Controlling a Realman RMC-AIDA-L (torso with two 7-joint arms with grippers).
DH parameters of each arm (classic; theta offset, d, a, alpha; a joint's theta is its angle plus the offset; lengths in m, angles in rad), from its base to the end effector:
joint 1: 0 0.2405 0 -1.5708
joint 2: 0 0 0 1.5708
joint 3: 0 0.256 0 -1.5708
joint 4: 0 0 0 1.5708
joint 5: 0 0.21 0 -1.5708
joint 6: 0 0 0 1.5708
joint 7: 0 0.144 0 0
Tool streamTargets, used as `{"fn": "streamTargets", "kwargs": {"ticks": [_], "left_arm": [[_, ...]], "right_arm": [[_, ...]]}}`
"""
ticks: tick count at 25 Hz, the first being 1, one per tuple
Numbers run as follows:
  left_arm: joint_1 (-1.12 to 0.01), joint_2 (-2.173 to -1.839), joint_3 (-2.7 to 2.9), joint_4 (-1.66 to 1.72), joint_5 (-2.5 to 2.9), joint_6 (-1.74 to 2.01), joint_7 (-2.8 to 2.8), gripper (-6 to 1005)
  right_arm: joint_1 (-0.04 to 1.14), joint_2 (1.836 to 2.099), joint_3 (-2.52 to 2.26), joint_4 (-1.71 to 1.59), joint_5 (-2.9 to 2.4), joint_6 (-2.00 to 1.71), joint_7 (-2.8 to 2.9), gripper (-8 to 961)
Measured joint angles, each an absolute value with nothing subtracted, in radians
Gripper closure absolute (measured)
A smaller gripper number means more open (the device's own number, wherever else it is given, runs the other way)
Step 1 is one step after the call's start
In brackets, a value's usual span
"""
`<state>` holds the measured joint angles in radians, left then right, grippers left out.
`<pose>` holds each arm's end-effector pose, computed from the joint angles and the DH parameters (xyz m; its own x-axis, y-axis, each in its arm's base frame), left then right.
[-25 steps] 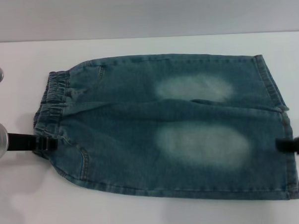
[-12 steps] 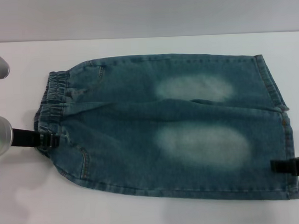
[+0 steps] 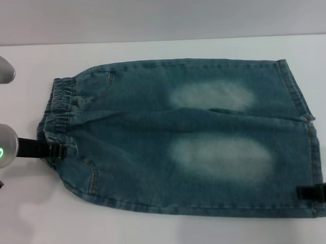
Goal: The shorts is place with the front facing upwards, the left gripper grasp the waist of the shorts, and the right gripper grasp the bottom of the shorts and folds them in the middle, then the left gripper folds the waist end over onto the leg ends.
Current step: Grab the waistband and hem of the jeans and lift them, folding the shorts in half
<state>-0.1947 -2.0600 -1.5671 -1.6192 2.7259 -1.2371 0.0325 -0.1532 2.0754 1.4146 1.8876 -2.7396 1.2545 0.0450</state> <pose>-0.2420 0.3155 0.0183 0.4440 0.8588 0.2556 0.7526 -0.2026 -0.6266 0.2513 0.2340 0.0126 0.3332 -0.8953 -0.2957 -0.8029 -0.1050 -0.5867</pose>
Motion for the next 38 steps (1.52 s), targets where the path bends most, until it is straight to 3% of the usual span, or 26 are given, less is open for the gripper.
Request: {"fn": "streamTargets", "kwargs": {"ticks": [14, 36, 38], "left_arm": [[-0.201, -2.060, -1.565, -1.621, 2.726, -1.238, 0.032, 806], [-0.203, -2.060, -1.565, -1.623, 2.722, -1.238, 0.033, 812], [-0.203, -2.060, -1.565, -1.622, 2.718, -1.238, 0.033, 812]], "right_arm": [[-0.155, 2.075, 1.392, 1.865, -2.738, 1.248, 0.046, 216], [-0.119, 2.072, 1.385, 1.817, -2.730, 1.262, 0.029, 252], [-0.118, 2.072, 1.381, 1.822, -2.727, 1.267, 0.026, 350]]}}
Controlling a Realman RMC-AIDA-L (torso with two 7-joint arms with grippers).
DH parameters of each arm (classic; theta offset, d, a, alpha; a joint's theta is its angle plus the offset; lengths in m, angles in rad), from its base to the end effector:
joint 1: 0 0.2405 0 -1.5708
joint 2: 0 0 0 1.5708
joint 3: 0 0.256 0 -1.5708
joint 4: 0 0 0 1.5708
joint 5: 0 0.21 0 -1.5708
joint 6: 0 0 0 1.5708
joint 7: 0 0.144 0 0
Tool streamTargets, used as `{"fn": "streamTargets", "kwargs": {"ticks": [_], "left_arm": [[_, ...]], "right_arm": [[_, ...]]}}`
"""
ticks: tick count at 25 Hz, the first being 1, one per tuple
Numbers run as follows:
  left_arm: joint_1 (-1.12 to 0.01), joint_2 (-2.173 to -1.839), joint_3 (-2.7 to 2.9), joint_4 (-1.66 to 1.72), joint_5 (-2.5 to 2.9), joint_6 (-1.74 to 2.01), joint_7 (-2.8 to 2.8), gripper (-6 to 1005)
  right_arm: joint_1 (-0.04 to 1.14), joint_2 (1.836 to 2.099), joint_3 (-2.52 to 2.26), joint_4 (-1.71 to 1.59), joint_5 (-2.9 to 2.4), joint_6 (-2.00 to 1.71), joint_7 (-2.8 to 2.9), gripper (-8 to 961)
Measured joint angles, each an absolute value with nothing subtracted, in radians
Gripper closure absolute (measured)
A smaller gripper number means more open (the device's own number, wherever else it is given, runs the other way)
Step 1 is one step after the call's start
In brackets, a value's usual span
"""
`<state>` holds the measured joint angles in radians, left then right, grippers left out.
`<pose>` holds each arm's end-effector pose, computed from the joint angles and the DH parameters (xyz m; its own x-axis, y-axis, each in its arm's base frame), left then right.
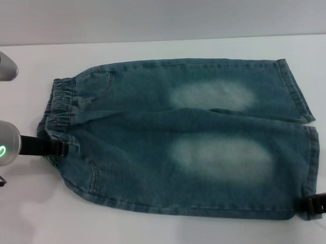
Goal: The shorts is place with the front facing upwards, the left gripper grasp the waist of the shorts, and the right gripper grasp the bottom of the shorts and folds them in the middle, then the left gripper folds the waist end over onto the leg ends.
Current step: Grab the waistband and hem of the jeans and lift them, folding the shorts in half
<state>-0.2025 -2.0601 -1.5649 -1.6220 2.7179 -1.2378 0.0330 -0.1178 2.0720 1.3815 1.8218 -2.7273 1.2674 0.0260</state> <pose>-0.2378 0.3170 0.0174 0.4518 0.8546 0.2560 0.7548 -0.2132 -0.6203 0.2543 0.2327 -0.0041 0.3355 -0.9163 -0.2185 -0.8004 -0.1549 -0.5791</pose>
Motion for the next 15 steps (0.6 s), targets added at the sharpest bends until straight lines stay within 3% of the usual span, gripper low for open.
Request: {"fn": "streamTargets", "kwargs": {"ticks": [14, 15], "left_arm": [[-0.200, -2.060, -1.565, -1.627, 2.714, -1.233, 0.032, 815], [-0.200, -2.060, -1.565, -1.627, 2.714, -1.233, 0.032, 814]], "right_arm": [[-0.107, 2.074, 1.386, 1.894, -2.680, 1.224, -0.020, 921], [-0.107, 2.074, 1.386, 1.894, -2.680, 1.224, -0.020, 927]]}}
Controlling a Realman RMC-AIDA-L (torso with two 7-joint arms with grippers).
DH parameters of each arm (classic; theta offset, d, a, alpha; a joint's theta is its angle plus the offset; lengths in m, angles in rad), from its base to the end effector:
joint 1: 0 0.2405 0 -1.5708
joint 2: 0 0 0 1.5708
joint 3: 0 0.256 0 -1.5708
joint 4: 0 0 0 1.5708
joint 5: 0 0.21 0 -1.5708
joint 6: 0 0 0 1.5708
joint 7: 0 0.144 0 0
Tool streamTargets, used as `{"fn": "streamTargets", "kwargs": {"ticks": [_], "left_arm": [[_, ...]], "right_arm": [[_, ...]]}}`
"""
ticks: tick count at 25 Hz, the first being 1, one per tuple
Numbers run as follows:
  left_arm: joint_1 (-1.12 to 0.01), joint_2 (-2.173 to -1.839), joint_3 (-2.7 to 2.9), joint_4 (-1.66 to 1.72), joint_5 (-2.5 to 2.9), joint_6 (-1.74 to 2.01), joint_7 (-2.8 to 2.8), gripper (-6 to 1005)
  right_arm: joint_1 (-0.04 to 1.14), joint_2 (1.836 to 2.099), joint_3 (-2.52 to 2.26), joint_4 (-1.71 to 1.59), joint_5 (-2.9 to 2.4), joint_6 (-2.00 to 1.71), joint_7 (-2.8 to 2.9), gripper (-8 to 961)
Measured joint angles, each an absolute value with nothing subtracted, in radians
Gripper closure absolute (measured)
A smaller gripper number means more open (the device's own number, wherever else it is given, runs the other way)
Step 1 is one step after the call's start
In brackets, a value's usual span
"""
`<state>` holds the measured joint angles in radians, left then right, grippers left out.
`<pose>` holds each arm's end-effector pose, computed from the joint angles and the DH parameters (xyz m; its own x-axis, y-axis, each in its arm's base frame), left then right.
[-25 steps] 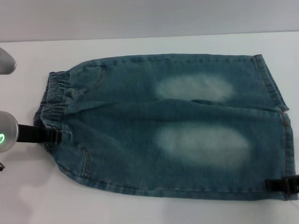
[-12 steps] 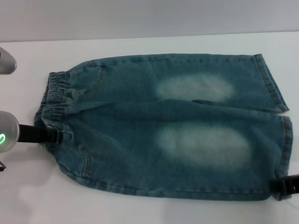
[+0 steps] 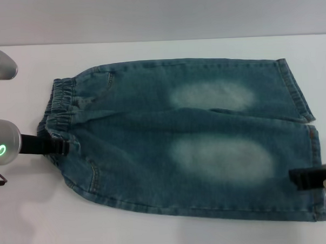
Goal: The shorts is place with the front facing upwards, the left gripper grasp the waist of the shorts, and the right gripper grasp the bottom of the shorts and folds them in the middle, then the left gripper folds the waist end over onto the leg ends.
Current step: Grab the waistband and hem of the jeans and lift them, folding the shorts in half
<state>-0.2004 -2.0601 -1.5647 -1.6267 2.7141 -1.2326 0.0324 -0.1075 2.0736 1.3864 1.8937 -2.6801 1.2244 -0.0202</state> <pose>-0.2365 0.3174 0.0178 0.4547 0.8509 0.2630 0.7571 -0.2137 -0.6174 0.2271 0.2452 0.0037 0.4392 -0.8555 -0.2741 -0.8010 -0.2348 -0.5507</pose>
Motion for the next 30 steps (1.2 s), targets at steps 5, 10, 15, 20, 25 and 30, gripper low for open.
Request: {"fn": "streamTargets", "kwargs": {"ticks": [5, 10, 15, 20, 25, 30], "left_arm": [[-0.197, -2.060, -1.567, -1.628, 2.700, -1.230, 0.038, 814], [-0.198, -2.060, -1.570, -1.627, 2.696, -1.230, 0.040, 814], [-0.200, -2.060, -1.571, -1.627, 2.696, -1.233, 0.041, 815], [-0.202, -2.060, -1.571, -1.628, 2.696, -1.235, 0.036, 817], [-0.202, -2.060, -1.568, -1.628, 2.697, -1.236, 0.033, 816], [-0.202, -2.060, -1.567, -1.628, 2.697, -1.236, 0.033, 816]], "right_arm": [[-0.099, 2.074, 1.397, 1.899, -2.678, 1.233, -0.009, 955], [-0.090, 2.074, 1.398, 1.902, -2.721, 1.286, 0.001, 904], [-0.095, 2.075, 1.376, 1.944, -2.830, 1.337, 0.045, 853], [-0.110, 2.076, 1.370, 1.967, -2.852, 1.349, 0.075, 732], [-0.112, 2.076, 1.365, 1.951, -2.844, 1.346, 0.077, 518], [-0.110, 2.075, 1.351, 1.916, -2.822, 1.337, 0.079, 350]]}}
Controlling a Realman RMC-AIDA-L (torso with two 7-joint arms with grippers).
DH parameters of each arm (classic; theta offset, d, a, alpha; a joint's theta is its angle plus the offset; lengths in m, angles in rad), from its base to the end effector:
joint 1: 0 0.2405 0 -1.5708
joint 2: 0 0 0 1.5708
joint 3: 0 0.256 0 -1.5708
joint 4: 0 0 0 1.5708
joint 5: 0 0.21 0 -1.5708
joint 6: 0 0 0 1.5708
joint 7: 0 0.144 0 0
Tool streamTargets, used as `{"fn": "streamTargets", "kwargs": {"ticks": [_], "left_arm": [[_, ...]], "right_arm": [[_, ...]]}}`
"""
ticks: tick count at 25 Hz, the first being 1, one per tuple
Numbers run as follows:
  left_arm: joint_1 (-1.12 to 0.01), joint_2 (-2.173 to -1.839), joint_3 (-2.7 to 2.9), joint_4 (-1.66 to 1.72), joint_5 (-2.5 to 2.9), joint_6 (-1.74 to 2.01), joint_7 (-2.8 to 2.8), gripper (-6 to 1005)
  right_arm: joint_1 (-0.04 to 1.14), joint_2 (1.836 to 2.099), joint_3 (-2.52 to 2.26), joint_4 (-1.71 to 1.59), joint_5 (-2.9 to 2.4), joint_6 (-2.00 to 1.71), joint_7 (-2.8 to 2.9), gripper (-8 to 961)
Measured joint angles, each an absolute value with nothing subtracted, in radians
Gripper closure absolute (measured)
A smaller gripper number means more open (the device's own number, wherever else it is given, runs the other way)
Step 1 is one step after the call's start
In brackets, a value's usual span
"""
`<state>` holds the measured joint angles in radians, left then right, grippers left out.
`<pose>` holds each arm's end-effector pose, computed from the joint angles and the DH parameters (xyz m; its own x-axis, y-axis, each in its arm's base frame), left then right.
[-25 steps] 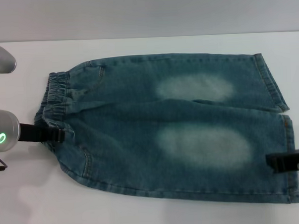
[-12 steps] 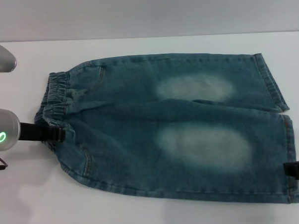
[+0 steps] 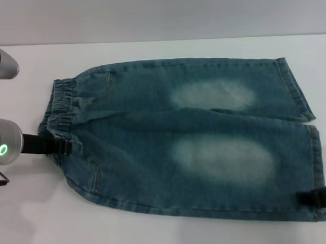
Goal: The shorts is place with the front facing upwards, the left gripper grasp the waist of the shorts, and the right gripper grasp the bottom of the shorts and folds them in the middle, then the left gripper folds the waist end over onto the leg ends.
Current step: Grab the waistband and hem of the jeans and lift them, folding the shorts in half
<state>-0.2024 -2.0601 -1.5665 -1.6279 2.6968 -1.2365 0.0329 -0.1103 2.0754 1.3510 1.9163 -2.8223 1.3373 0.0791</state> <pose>-0.2342 0.3171 0.0168 0.4509 0.8521 0.2657 0.7669 -0.2175 -0.6038 0.2390 0.2329 0.0062 0.3698 -0.9047 -0.2115 -0.7569 -0.1614 -0.6333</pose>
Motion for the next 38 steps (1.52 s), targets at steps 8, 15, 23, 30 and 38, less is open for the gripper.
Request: {"fn": "streamTargets", "kwargs": {"ticks": [8, 15, 23, 30, 38], "left_arm": [[-0.203, -2.060, -1.565, -1.628, 2.697, -1.236, 0.031, 816], [-0.203, -2.062, -1.565, -1.628, 2.697, -1.236, 0.031, 817], [-0.203, -2.062, -1.565, -1.627, 2.697, -1.236, 0.031, 817], [-0.202, -2.060, -1.565, -1.627, 2.697, -1.236, 0.031, 816], [-0.204, -2.060, -1.565, -1.628, 2.697, -1.236, 0.032, 816]], "right_arm": [[-0.119, 2.076, 1.350, 1.910, -2.817, 1.333, 0.087, 305], [-0.115, 2.075, 1.348, 1.883, -2.817, 1.327, 0.095, 305], [-0.103, 2.077, 1.335, 1.858, -2.809, 1.314, 0.096, 308], [-0.097, 2.076, 1.317, 1.860, -2.803, 1.313, 0.097, 317], [-0.090, 2.070, 1.331, 1.853, -2.756, 1.323, 0.052, 446]]}}
